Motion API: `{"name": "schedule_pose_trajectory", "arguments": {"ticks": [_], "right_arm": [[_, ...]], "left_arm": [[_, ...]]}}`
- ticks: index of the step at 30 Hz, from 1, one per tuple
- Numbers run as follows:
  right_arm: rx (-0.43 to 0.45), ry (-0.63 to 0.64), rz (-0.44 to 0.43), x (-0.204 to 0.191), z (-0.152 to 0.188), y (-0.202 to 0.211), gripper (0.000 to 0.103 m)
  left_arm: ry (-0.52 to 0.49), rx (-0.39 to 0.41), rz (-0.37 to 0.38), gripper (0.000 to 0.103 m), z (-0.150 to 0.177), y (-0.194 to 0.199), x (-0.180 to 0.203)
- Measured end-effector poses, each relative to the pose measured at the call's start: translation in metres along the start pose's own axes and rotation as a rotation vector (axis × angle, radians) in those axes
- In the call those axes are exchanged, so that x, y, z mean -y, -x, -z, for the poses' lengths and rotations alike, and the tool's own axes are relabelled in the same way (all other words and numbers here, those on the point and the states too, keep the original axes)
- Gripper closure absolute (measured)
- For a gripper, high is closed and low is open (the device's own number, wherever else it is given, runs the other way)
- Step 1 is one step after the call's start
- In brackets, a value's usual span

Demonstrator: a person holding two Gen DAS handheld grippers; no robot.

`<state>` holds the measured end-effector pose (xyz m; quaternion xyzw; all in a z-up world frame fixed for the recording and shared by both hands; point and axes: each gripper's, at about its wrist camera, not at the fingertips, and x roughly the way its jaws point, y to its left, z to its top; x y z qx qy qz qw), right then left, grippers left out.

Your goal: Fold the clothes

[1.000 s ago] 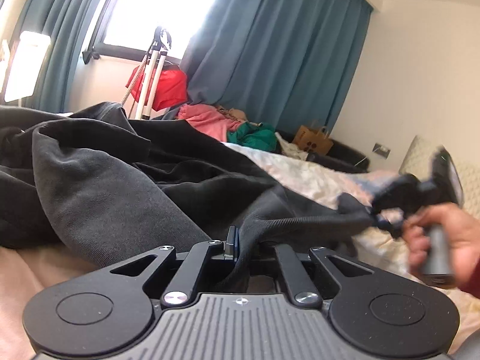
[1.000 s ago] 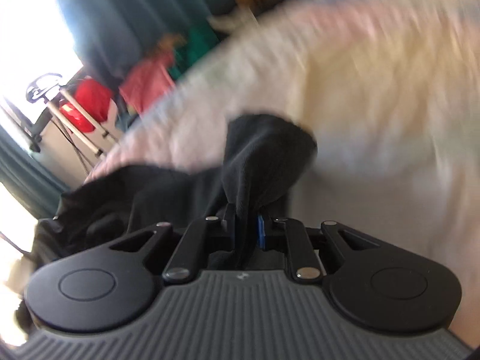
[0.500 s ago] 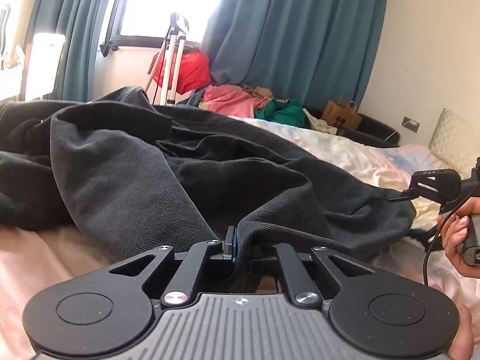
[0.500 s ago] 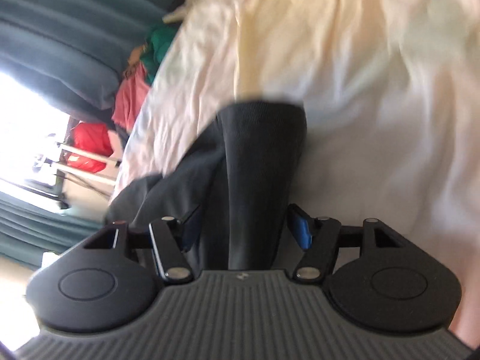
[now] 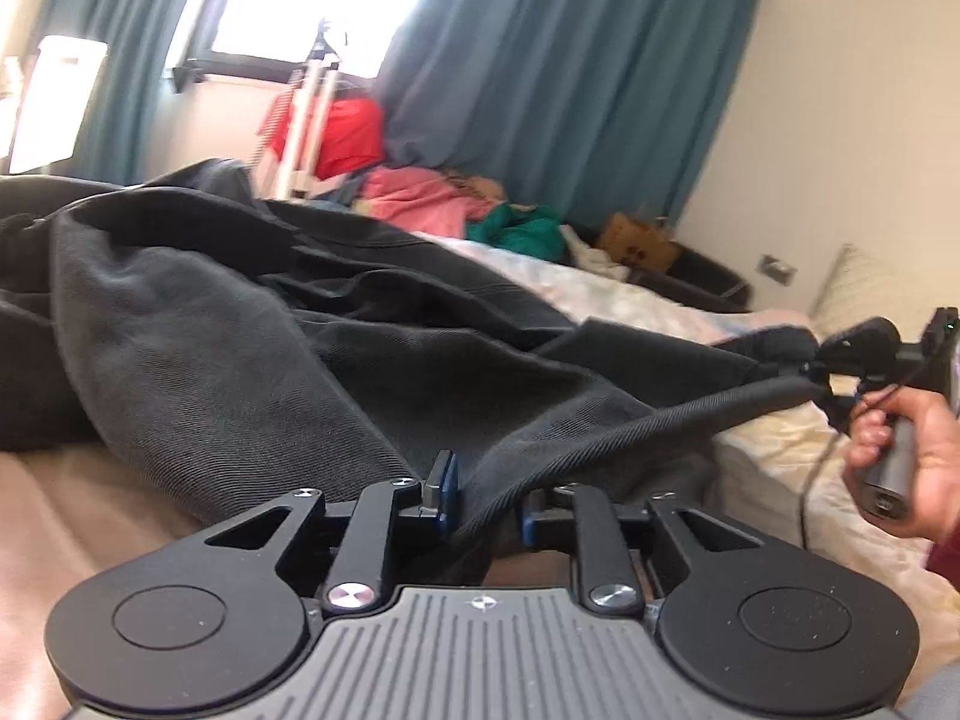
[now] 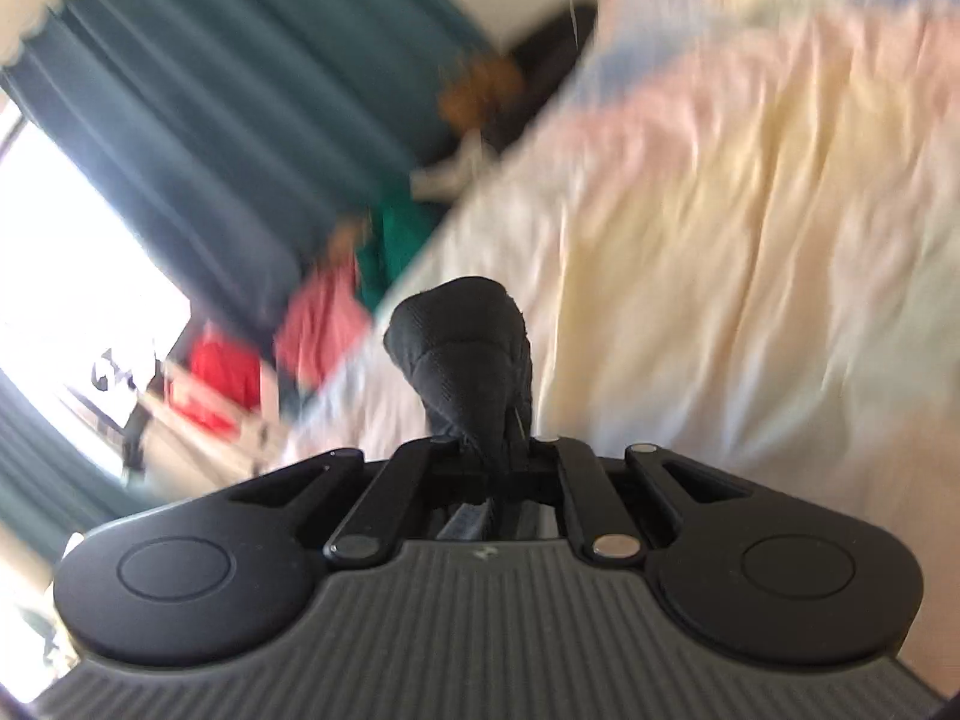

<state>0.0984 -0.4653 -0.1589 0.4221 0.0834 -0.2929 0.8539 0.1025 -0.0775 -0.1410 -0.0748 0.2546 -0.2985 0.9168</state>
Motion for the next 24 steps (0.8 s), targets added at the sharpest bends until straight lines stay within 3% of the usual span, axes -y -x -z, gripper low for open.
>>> {"name": "schedule_pose_trajectory", "arguments": {"ticks": [1, 4, 7, 10, 18, 20, 24], "right_arm": [[0.045, 0.009, 0.009, 0.002, -0.004, 0.005, 0.096], [-0.038, -0.047, 0.105, 0.027, -0.003, -0.011, 0.096], [-0.121, -0.104, 0.197, 0.05, 0.001, -0.024, 0.096], [-0.149, -0.14, 0.223, 0.06, 0.002, -0.024, 0.096], [-0.1, -0.041, 0.21, 0.038, 0.004, -0.013, 0.096], [-0.1, -0.049, 0.211, 0.037, 0.003, -0.013, 0.096], [-0.101, -0.053, 0.212, 0.036, 0.003, -0.015, 0.096]], "left_arm": [[-0.002, 0.007, 0.011, 0.068, 0.0, 0.002, 0.001], [0.066, 0.004, 0.021, 0.039, -0.005, 0.009, -0.006], [0.135, 0.001, 0.031, 0.021, -0.009, 0.016, -0.014], [0.265, -0.003, -0.002, 0.017, -0.014, 0.025, -0.034], [0.97, 0.071, -0.322, 0.015, 0.0, 0.062, -0.178], [1.118, 0.134, -0.333, 0.016, 0.01, 0.067, -0.207], [1.253, 0.224, -0.282, 0.018, 0.01, 0.059, -0.24]]}}
